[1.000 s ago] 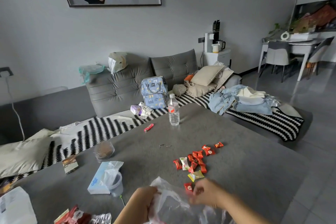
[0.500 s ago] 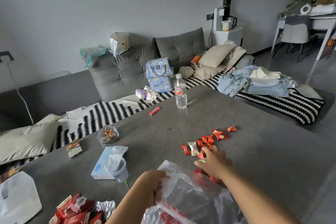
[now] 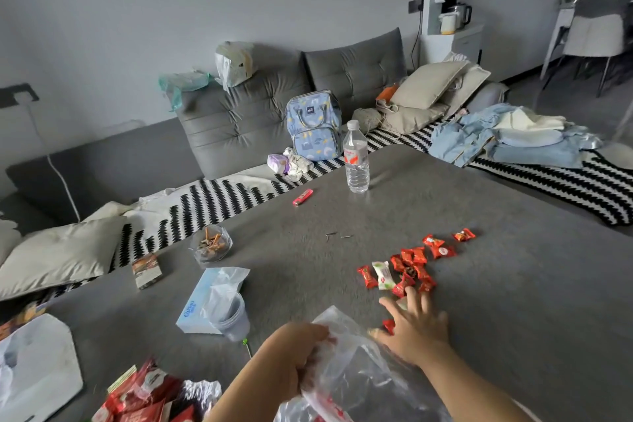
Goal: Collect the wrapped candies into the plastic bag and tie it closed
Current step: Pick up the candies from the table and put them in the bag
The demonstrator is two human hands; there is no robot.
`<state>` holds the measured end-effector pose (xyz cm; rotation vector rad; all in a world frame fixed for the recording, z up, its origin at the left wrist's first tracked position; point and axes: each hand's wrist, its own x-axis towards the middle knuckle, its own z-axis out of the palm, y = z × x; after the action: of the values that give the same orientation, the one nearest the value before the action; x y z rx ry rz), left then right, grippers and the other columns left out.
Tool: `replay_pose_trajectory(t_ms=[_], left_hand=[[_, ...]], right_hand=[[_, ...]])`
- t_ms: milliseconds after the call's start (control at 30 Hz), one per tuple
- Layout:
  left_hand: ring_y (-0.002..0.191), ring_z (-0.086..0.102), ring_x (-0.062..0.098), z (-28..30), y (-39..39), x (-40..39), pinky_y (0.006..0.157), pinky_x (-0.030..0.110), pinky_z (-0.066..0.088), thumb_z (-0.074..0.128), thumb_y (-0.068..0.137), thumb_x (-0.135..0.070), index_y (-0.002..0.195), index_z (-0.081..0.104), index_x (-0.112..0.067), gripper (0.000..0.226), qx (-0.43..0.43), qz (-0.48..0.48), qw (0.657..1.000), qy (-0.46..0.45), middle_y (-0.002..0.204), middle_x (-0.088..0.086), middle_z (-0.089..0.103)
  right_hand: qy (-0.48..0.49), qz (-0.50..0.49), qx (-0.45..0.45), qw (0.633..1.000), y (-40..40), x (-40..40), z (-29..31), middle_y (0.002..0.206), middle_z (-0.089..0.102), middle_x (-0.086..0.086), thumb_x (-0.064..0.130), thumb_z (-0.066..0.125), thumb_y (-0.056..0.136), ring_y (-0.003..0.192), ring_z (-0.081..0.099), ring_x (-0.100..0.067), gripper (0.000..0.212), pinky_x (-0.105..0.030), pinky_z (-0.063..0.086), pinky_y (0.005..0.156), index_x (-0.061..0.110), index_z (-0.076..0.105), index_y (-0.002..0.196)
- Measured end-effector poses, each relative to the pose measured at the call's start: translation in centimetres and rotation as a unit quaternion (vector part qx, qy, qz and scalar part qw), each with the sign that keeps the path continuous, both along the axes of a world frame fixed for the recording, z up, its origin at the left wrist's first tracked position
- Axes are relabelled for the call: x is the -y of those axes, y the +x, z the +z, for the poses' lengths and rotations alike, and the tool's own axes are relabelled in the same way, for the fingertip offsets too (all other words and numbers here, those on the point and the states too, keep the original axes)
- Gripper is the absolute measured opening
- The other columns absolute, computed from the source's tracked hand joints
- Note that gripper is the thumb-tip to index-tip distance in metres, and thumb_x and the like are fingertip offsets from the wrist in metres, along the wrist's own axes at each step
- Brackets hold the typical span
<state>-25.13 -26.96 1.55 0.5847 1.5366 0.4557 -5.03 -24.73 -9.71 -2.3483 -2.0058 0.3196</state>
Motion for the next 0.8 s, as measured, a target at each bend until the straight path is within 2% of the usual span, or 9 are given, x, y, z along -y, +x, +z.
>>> replay_pose_trajectory(t_ms=[67, 133, 233, 333, 433, 500, 633, 733, 800], left_hand=[[0.029, 0.031, 0.011, 0.1, 0.2, 0.1, 0.042, 0.016, 0.024, 0.056, 0.088, -0.015, 0.059, 0.064, -0.005, 0.032, 0.0, -0.006, 1.0, 0.001, 0.051, 0.001, 0.04], [0.039, 0.035, 0.014, -0.3, 0.2, -0.1, 0.048, 0.02, 0.029, 0.059, 0.086, -0.014, 0.051, 0.068, -0.004, 0.037, 0.001, -0.001, 1.0, 0.003, 0.053, 0.003, 0.044], [0.046, 0.037, 0.016, -0.6, 0.2, -0.1, 0.052, 0.024, 0.034, 0.062, 0.084, -0.015, 0.038, 0.068, -0.006, 0.047, -0.009, 0.002, 1.0, 0.008, 0.055, 0.004, 0.048], [0.041, 0.033, 0.014, -0.7, 0.4, 0.0, 0.05, 0.021, 0.03, 0.061, 0.085, -0.014, 0.035, 0.066, -0.007, 0.051, -0.016, -0.001, 1.0, 0.016, 0.048, 0.002, 0.044], [0.033, 0.031, 0.012, -0.5, 0.5, 0.4, 0.044, 0.017, 0.026, 0.06, 0.086, -0.015, 0.038, 0.064, -0.007, 0.049, -0.028, -0.001, 0.999, 0.026, 0.044, 0.0, 0.041], [0.032, 0.03, 0.012, -0.2, 0.7, 0.7, 0.042, 0.016, 0.025, 0.059, 0.087, -0.015, 0.041, 0.064, -0.007, 0.046, -0.026, -0.001, 0.999, 0.025, 0.043, 0.0, 0.04], [0.028, 0.028, 0.01, 0.6, 1.4, 1.1, 0.041, 0.016, 0.022, 0.058, 0.088, -0.016, 0.053, 0.065, -0.005, 0.037, -0.008, 0.007, 0.999, 0.032, 0.04, -0.002, 0.037], [0.033, 0.031, 0.012, 1.5, 2.5, 1.7, 0.042, 0.016, 0.025, 0.058, 0.087, -0.018, 0.058, 0.066, -0.007, 0.031, -0.009, 0.004, 0.999, 0.052, 0.048, 0.001, 0.04], [0.041, 0.033, 0.014, 2.1, 3.3, 2.0, 0.047, 0.018, 0.026, 0.06, 0.085, -0.021, 0.053, 0.067, -0.01, 0.035, 0.005, 0.008, 0.998, 0.062, 0.054, 0.002, 0.041]], right_hand=[[0.036, -0.015, 0.006, 0.999, -0.2, 0.8, -0.3, 0.133, 0.052, -0.01, 0.072, 0.032, 0.074, 0.118, 0.05, -0.032, 0.058, -0.053, 0.045, 0.081, 0.042, 0.055, 0.117], [0.042, -0.002, -0.004, 0.999, -0.1, 1.3, -0.8, 0.108, 0.067, -0.014, 0.064, 0.035, 0.072, 0.093, 0.063, -0.034, 0.052, -0.046, 0.051, 0.06, 0.032, 0.068, 0.096], [0.085, 0.013, 0.003, 0.996, 0.0, 1.7, -1.0, 0.088, 0.065, -0.012, 0.052, 0.072, 0.065, 0.076, 0.062, -0.029, 0.033, -0.034, 0.048, 0.037, 0.022, 0.066, 0.078], [0.104, 0.05, -0.004, 0.993, 0.6, 1.6, -1.5, 0.077, 0.059, -0.007, 0.041, 0.09, 0.046, 0.068, 0.059, -0.024, 0.044, -0.028, 0.041, 0.025, 0.019, 0.059, 0.069], [0.124, 0.057, -0.013, 0.99, 1.5, 1.1, -2.1, 0.067, 0.052, 0.0, 0.029, 0.094, 0.038, 0.06, 0.057, -0.02, 0.048, -0.023, 0.027, 0.023, 0.02, 0.053, 0.061], [0.14, 0.05, -0.035, 0.988, 2.2, 1.1, -1.5, 0.065, 0.044, 0.006, 0.021, 0.093, 0.043, 0.056, 0.056, -0.018, 0.046, -0.022, 0.021, 0.034, 0.019, 0.05, 0.058], [0.197, -0.02, -0.185, 0.963, 3.2, 0.7, 2.8, 0.08, 0.043, 0.004, 0.018, 0.068, 0.08, 0.075, 0.052, -0.022, 0.022, -0.032, 0.038, 0.061, 0.018, 0.049, 0.069], [0.253, -0.067, -0.37, 0.892, 3.0, 1.2, 8.9, 0.07, 0.059, -0.004, 0.01, 0.068, 0.079, 0.066, 0.054, -0.021, 0.016, -0.032, 0.042, 0.061, 0.011, 0.057, 0.068], [0.238, -0.055, -0.502, 0.83, 2.4, 2.8, 13.5, 0.061, 0.059, -0.001, 0.004, 0.067, 0.081, 0.051, 0.054, -0.01, 0.009, -0.018, 0.042, 0.048, 0.006, 0.062, 0.073]])
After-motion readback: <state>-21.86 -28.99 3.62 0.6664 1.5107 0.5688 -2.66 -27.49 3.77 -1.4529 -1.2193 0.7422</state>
